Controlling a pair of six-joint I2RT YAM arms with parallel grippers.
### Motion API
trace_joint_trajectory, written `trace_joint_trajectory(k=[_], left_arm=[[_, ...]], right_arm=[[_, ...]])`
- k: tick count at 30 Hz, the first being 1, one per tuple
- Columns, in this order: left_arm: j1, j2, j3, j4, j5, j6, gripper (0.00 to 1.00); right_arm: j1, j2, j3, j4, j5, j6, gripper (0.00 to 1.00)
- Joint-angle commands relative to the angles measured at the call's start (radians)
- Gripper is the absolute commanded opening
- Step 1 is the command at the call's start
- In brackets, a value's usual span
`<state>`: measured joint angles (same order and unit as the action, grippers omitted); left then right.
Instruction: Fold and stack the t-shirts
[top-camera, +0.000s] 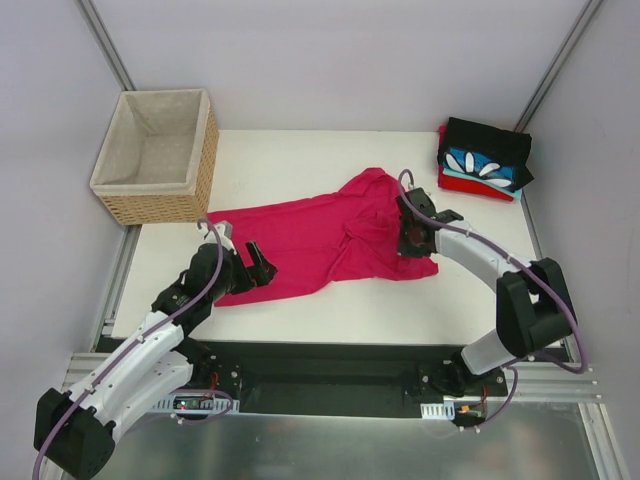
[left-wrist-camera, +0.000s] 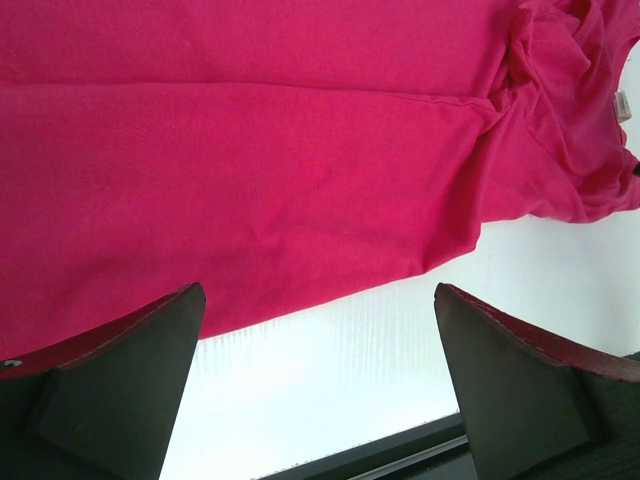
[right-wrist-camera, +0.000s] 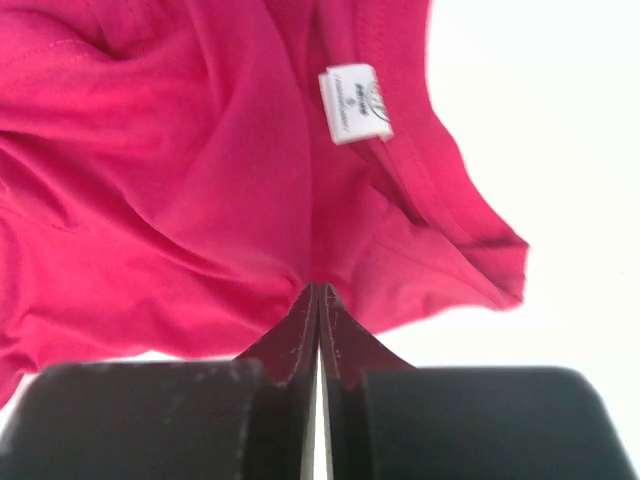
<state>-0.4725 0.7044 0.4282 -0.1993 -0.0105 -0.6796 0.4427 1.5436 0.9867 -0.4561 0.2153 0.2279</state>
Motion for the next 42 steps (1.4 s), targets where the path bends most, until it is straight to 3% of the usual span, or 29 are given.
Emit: trace_joint_trajectory(k=[1,14,23,31,42], left_arm=[[-0.011,0.007,0.034,-0.011,-0.025,0.028,1.0],[-0.009,-0.003,0.035,-0.017,-0.031,0.041,0.99],[-0.009,-0.017,0.044,-0.035,-0.032,0.046,0.99],[-0.009,-0.008,0.037,-0.037,-0.034,0.051,0.99],[-0.009,-0.011,0.035,-0.038,-0.042,0.052,0.99]], right_arm=[[0.017,-0.106,0.035,-0.128,0.07,0.016,0.01],[0.013,-0.01,-0.031,-0.086,0.13,0.037,0.01],[-0.1,0.164,0.009,-0.035,0.085,0.042,0.0],[-0.196,0.136,-0.009,-0.09,0.09,0.034,0.0],[-0.213,-0.048,-0.141,-0.197,0.127,0.063,0.0]])
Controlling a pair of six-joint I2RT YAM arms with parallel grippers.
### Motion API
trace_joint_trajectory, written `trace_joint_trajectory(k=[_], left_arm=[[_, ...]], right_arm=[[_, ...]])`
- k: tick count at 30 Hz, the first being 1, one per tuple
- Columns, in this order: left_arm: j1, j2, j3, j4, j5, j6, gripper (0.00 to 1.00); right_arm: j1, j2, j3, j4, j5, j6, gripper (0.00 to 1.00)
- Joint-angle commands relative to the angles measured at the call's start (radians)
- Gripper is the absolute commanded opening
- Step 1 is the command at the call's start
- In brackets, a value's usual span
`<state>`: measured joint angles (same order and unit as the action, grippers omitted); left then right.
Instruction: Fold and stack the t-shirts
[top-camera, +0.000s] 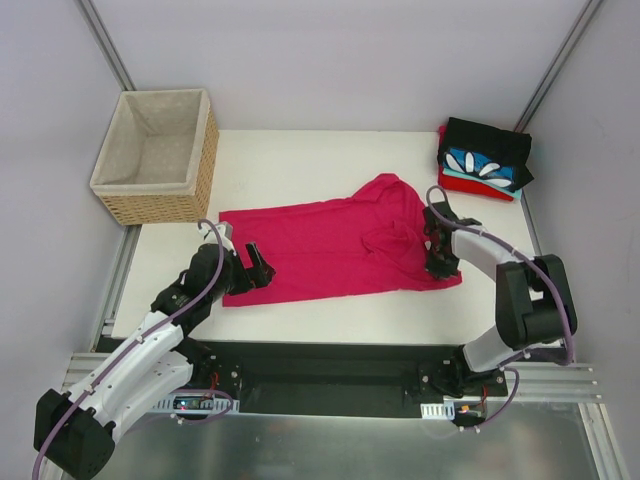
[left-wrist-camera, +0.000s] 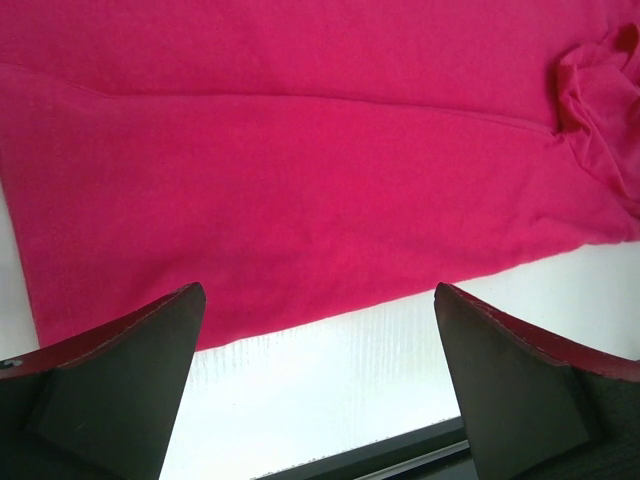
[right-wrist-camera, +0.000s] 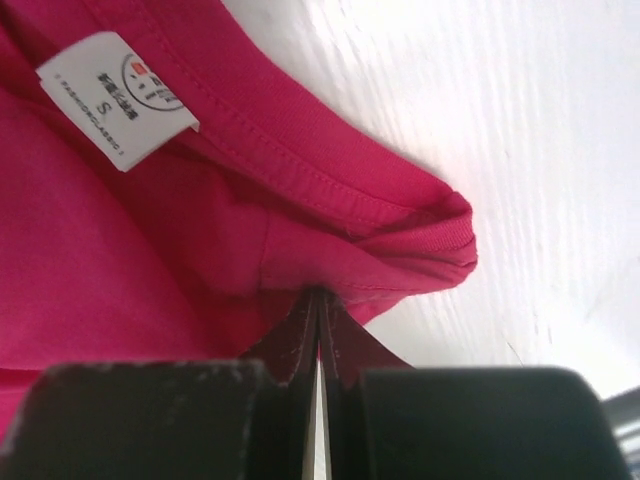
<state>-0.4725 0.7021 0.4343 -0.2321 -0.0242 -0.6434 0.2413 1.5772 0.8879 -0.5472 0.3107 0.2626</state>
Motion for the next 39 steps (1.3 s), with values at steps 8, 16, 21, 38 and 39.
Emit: trace_joint_trajectory(k=[8,16,21,38,39], left_arm=[[-0.009,-0.038,0.023,-0.019,-0.022,0.014,0.99],[-0.009,-0.012,0.023,-0.026,-0.042,0.001,0.99],[-0.009,0.039,0.083,-0.024,-0.017,-0.006,0.99],[-0.009,0.31,0.041,0.126,-0.114,-0.055,0.99],[-0.011,0.319,0.035,0.134,-0.117,-0.059,0.99]], right_arm=[[-0.023,-0.251,-0.156,-0.161,0.048,0.055,0.0],[-0.036,-0.397,-0.116,-0.203,0.053,0.061,0.01],[-0.016,-0.411,0.057,-0.211,-0.018,0.03,0.01],[0.259,-0.114,0.246,-0.097,-0.068,0.029,0.01],[0.257,-0.117,0.244,-0.099,-0.065,0.021,0.0]])
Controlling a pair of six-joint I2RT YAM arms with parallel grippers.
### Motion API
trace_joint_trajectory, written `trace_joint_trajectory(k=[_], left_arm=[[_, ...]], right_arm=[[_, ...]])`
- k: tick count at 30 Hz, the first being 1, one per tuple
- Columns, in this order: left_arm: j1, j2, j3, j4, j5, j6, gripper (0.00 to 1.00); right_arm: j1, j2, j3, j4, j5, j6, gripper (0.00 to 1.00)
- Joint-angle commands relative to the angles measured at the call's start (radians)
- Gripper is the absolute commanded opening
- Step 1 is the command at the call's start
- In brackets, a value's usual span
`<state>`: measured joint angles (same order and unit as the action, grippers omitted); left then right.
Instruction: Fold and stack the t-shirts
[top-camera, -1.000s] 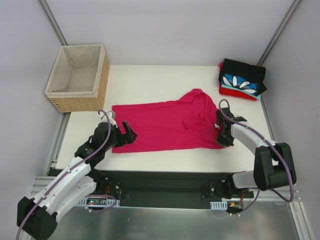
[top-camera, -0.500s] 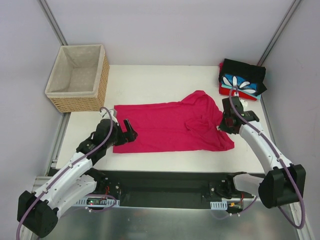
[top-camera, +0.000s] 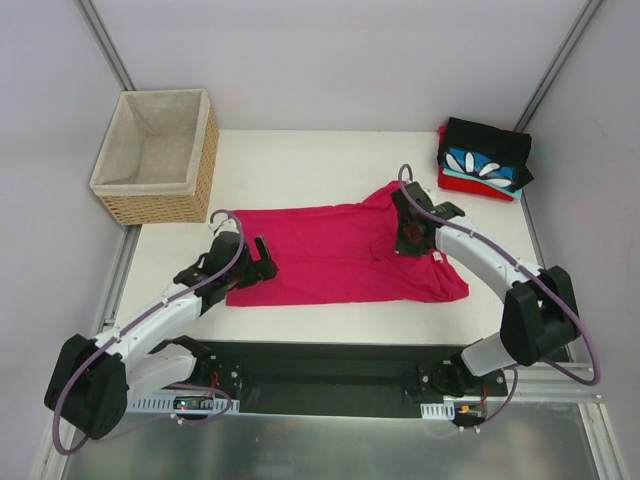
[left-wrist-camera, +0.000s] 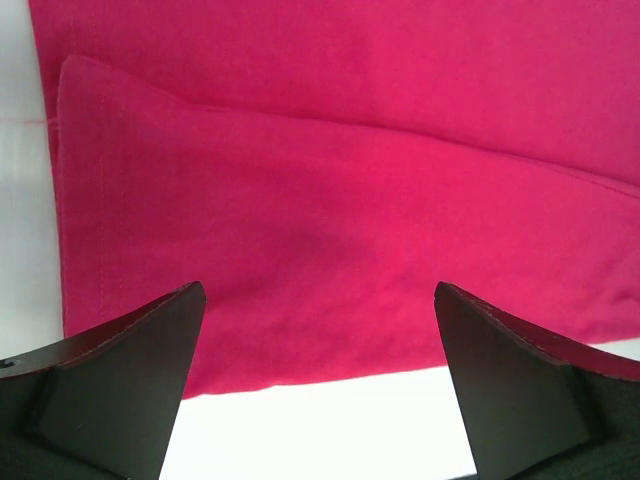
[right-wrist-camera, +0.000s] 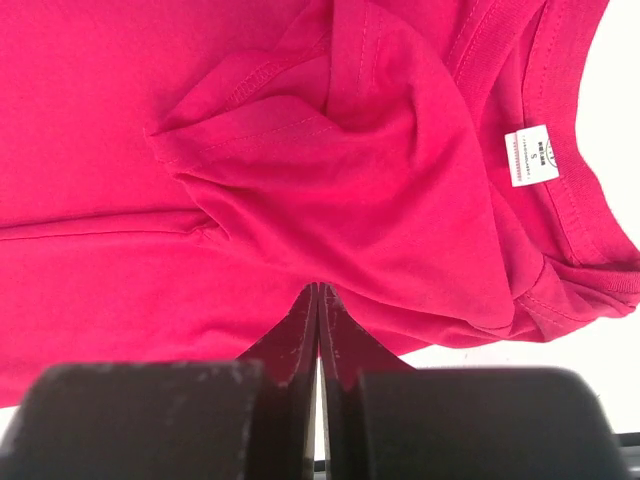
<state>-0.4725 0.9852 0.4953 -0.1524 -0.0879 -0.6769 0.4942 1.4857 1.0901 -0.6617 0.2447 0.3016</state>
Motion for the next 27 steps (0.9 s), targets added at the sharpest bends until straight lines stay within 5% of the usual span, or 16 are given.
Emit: trace_joint_trajectory(k=[1,12,27], left_arm=[[-0.011,0.046,-0.035,0.057,-0.052,-0.027,0.99],[-0.011,-0.038,-0.119,0.039,-0.027,-0.102,0.99],[-0.011,-0.212,-0.259,-0.231,-0.022,-0.319,0.97]], right_arm=[[0.004,-0.03,0.039,0.014,0.005,-0.022,0.01],[0.006,-0.047,0.028,0.008,0.03,-0.036,0.01],[0.006,-0.044,0.013,0.005,0.042,-0.024,0.01]])
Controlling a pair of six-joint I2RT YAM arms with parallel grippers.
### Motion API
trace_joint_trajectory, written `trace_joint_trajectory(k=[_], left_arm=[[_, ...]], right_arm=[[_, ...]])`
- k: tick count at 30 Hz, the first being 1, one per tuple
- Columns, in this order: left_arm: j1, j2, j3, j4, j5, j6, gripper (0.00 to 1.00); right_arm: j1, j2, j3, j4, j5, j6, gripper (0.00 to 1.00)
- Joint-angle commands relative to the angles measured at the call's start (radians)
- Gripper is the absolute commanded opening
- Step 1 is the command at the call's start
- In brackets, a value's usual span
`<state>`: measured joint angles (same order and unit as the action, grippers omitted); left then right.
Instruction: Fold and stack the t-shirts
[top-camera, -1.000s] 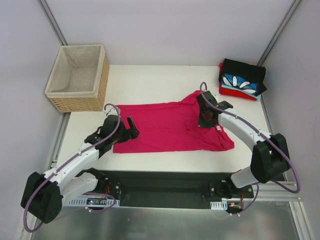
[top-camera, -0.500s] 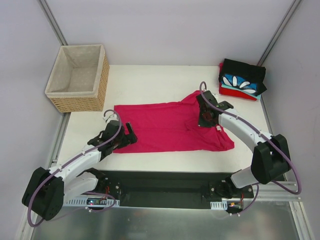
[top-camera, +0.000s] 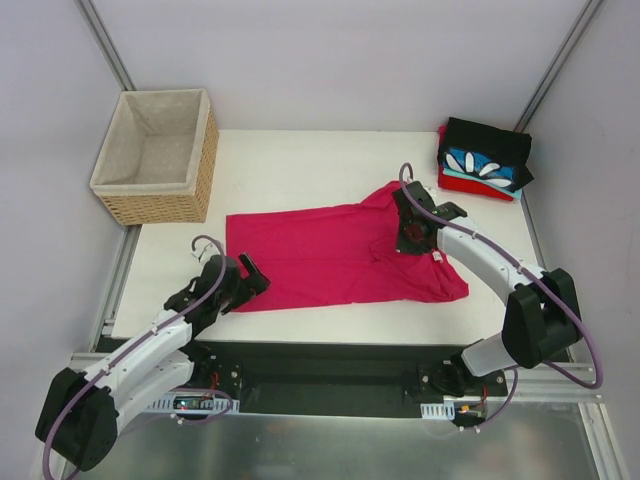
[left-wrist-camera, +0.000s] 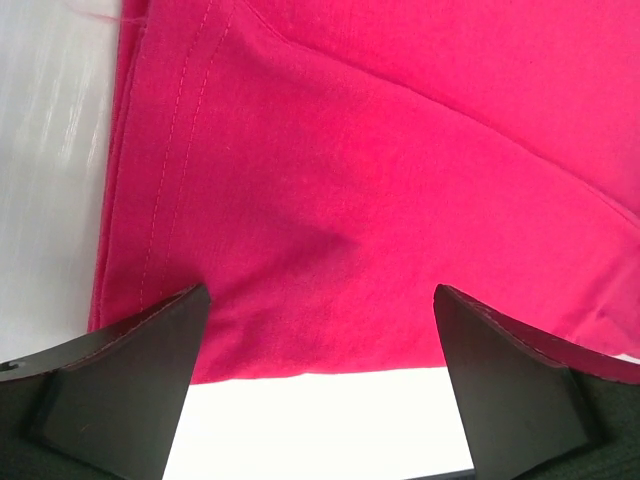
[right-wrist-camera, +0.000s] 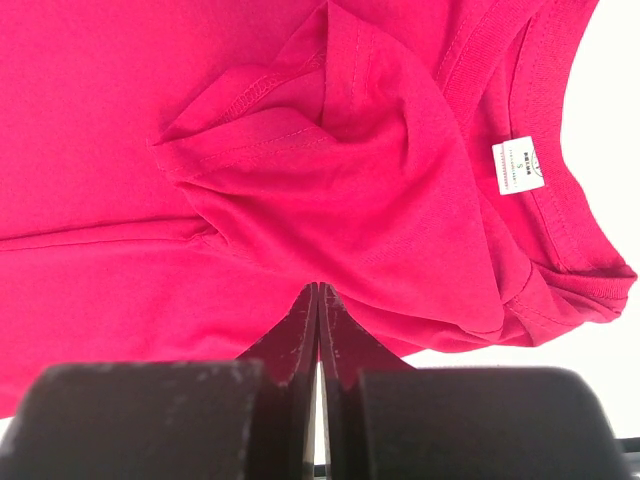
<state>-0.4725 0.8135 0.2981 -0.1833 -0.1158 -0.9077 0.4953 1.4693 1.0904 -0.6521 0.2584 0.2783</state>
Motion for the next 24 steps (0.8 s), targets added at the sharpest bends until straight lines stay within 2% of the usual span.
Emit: trace_joint_trajectory(k=[1,8,16,19,20,23,24], left_arm=[[-0.011,-0.056,-0.065,-0.218,-0.001,-0.095,0.97],[-0.009,-0.226,0.002,-0.415,-0.114,-0.117,0.98],[-0.009,-0.263,0.104,-0.515,-0.183,-0.12,0.98],[-0.011,-0.241,0.165,-0.512,-0.223,-0.077,0.99],[-0.009,-0.222,0.208,-0.512,-0.229,-0.065,0.99],[-0.011,-0.186,0.292,-0.505,-0.257,-0.011,0.99],[-0.009,-0.183,0.309,-0.504,-0.262,-0.002,0.99]], right_arm=[[0.005,-0.026,0.011,-0.001,0.028,-0.002,0.01],[0.003,-0.009,0.026,-0.011,0.039,-0.004,0.01],[-0.003,0.012,0.063,-0.017,0.058,0.005,0.02],[-0.001,0.052,0.116,-0.003,0.051,0.002,0.16],[-0.004,0.066,0.137,-0.004,0.05,-0.005,0.26],[-0.009,0.15,0.232,-0.003,0.061,-0.025,0.44],[-0.02,0.176,0.264,-0.004,0.059,-0.03,0.45]])
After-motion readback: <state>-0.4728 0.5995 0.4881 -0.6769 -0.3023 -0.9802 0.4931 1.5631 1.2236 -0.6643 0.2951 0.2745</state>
